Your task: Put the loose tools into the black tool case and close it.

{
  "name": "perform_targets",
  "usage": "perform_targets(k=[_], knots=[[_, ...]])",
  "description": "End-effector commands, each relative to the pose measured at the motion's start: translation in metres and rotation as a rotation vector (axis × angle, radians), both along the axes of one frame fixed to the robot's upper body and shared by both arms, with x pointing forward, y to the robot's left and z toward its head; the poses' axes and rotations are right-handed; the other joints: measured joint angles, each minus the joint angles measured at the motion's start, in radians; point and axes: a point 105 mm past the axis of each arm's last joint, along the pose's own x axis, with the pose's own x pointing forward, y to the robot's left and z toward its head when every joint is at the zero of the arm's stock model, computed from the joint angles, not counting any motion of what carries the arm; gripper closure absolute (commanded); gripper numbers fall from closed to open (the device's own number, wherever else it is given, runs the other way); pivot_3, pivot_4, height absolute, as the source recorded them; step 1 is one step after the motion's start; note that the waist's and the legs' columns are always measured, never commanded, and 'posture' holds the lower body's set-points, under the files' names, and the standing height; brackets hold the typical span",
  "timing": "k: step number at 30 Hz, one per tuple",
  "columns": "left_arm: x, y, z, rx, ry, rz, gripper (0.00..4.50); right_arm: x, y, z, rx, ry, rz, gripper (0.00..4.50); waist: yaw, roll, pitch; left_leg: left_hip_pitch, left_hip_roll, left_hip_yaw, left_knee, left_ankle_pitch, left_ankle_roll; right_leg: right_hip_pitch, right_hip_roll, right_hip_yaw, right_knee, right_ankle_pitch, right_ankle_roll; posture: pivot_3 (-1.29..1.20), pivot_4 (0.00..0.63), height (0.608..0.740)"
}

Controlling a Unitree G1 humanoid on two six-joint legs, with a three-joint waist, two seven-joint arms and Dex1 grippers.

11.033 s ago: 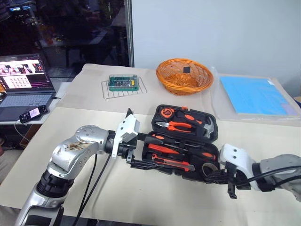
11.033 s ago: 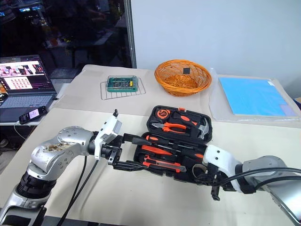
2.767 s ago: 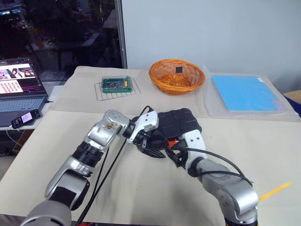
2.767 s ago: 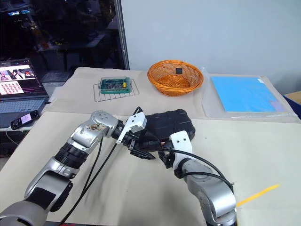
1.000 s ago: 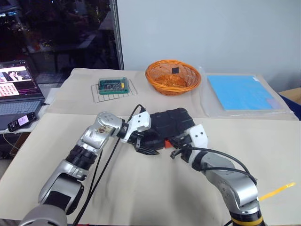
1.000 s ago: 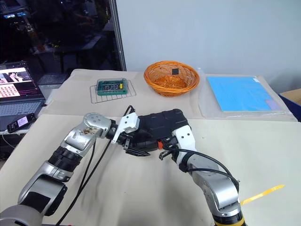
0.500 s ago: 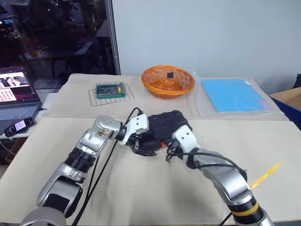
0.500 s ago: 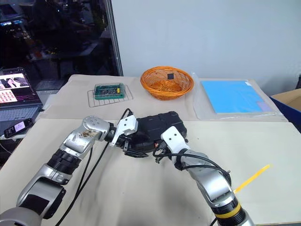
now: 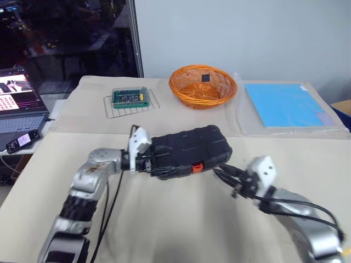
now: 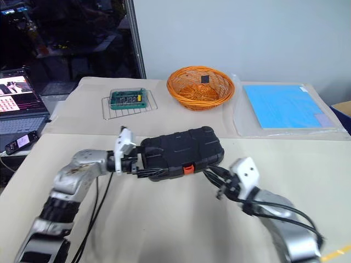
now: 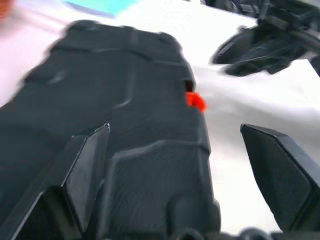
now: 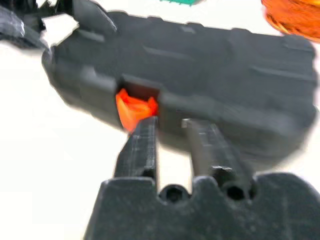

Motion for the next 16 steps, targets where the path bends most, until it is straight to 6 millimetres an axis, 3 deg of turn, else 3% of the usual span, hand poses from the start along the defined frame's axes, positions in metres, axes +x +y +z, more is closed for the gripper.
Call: perform_targets(k=[1,6,10,16], knots=[[-0.025,0.019,0.009,-0.032,-0.002,0.053,0.00,-0.026,-0.025,0.019,-0.062,-0.009,0.045,1.68,0.004,-0.001,0.001,0.000,0.000,0.000,0.000,-0.001,0.000,0.001,0.000,-0.001,-0.001,0.000,0.001,0.00,0.150,0.740],[-0.057,0.041,0.004,-0.016,0.044,0.109,0.00,-0.043,-0.059,0.024,-0.137,0.022,0.018,0.03,0.011,-0.004,0.005,0.003,0.000,0.000,0.005,-0.017,0.013,0.007,-0.002,-0.001,-0.005,-0.009,0.012,0.00,0.150,0.740],[-0.074,0.057,-0.003,0.035,0.058,0.173,0.00,-0.054,-0.076,0.025,-0.171,0.020,0.007,0.03,0.015,-0.003,0.009,0.005,0.000,-0.002,0.008,-0.022,0.005,0.010,-0.003,0.000,-0.006,-0.013,0.006,0.00,0.150,0.740],[-0.080,0.069,-0.008,0.038,0.068,0.217,0.00,-0.057,-0.079,0.020,-0.184,0.013,0.002,0.03,0.020,0.000,0.013,0.013,0.000,-0.002,0.009,-0.020,0.001,0.009,-0.006,0.000,0.000,-0.015,0.003,0.00,0.150,0.740]])
